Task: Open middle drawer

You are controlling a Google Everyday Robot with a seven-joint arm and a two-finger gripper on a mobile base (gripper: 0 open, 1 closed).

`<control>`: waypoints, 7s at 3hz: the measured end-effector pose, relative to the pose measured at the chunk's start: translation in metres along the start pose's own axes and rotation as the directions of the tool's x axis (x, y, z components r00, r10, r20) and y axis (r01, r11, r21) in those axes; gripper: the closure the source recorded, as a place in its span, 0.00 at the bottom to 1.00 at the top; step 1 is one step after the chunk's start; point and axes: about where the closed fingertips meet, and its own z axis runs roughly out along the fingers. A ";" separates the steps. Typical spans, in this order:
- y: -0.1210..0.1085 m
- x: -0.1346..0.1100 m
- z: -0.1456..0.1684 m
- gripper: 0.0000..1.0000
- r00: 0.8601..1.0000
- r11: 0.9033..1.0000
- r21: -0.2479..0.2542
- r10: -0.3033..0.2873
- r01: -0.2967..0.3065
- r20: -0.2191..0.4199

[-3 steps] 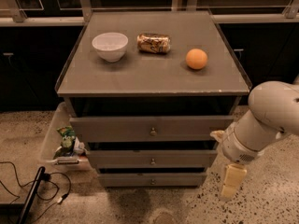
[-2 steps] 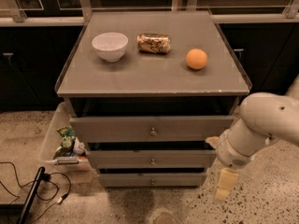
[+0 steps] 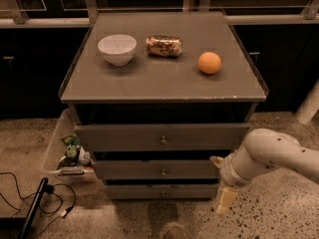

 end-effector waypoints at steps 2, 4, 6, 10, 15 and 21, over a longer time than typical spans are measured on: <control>-0.013 0.017 0.052 0.00 0.995 0.999 0.044 -0.027 0.023 0.093; -0.038 0.013 0.095 0.00 0.986 0.999 0.029 -0.048 0.044 0.161; -0.078 0.004 0.137 0.00 0.963 0.983 0.116 -0.162 0.140 0.214; -0.129 0.023 0.158 0.19 0.952 0.966 0.195 -0.213 0.171 0.218; -0.127 0.015 0.156 0.62 0.944 0.965 0.184 -0.226 0.185 0.239; -0.077 0.037 0.148 0.90 0.920 0.983 0.134 -0.165 0.125 0.355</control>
Offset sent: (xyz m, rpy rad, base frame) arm 0.0126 0.0008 -0.0361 0.0599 -0.0548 0.0001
